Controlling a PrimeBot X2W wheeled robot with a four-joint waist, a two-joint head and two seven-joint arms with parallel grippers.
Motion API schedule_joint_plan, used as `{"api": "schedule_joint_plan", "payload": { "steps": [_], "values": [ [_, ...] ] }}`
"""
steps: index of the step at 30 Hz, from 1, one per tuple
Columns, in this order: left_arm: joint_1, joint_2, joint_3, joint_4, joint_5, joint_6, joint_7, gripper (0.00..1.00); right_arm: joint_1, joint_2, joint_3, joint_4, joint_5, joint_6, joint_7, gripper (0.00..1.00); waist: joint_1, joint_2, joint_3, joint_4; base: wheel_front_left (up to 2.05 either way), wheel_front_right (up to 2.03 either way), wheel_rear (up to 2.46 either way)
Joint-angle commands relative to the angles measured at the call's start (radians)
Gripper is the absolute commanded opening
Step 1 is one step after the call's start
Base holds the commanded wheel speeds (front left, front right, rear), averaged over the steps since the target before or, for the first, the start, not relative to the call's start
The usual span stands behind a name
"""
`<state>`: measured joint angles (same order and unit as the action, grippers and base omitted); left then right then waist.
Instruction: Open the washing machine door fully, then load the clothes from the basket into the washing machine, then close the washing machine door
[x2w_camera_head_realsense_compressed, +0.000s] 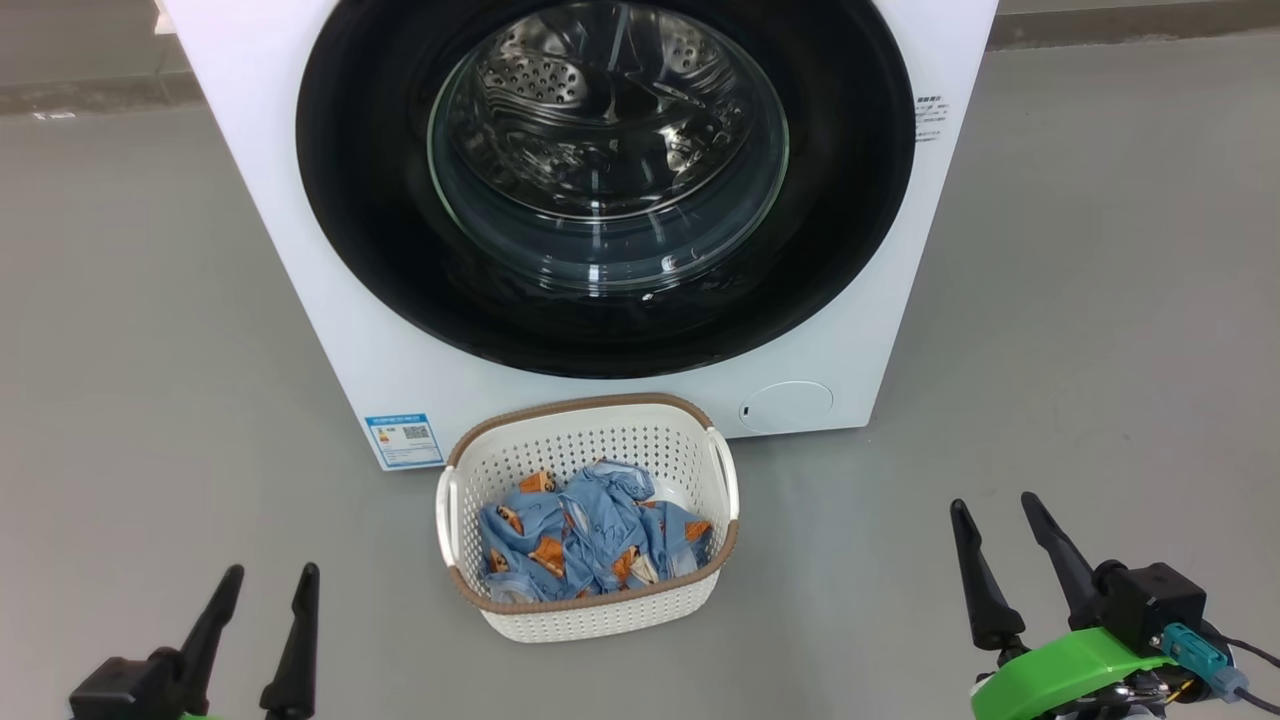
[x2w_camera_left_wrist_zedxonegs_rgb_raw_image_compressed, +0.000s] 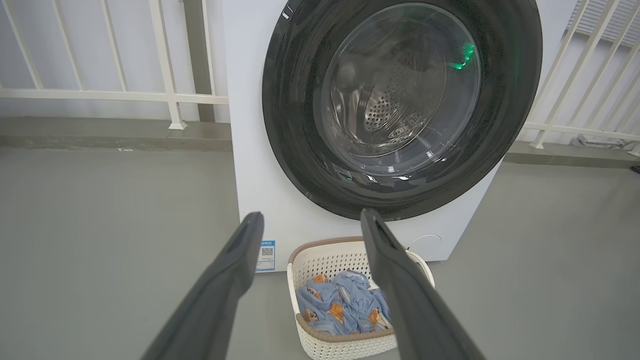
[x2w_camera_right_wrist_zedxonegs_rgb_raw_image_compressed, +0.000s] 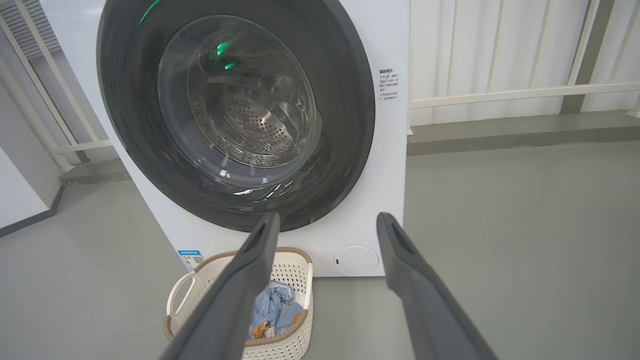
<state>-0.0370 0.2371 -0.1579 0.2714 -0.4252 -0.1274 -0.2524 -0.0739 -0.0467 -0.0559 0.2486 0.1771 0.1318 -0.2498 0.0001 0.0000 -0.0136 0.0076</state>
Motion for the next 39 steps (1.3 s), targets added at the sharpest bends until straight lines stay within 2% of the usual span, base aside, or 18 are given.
{"api": "schedule_joint_plan", "payload": {
  "steps": [1,24,39],
  "values": [
    [-0.052,0.018,0.046,-0.013,0.004,-0.003,-0.009,1.0,-0.042,-0.004,0.018,-0.019,-0.006,-0.001,-0.012,1.0,-0.0001,0.0,-0.001,0.001,0.0,0.0,0.0],
    [-0.053,-0.017,0.104,-0.003,0.004,-0.003,-0.009,1.0,-0.046,-0.004,-0.006,-0.011,0.007,-0.001,-0.012,1.0,-0.0001,0.0,-0.002,0.0,0.0,0.0,0.0],
    [-0.065,-0.011,0.099,-0.001,0.001,-0.003,-0.009,1.0,-0.047,-0.004,-0.006,-0.015,0.007,-0.001,-0.012,1.0,-0.0001,0.0,0.004,-0.001,0.06,0.06,-0.13]
  ]
}}
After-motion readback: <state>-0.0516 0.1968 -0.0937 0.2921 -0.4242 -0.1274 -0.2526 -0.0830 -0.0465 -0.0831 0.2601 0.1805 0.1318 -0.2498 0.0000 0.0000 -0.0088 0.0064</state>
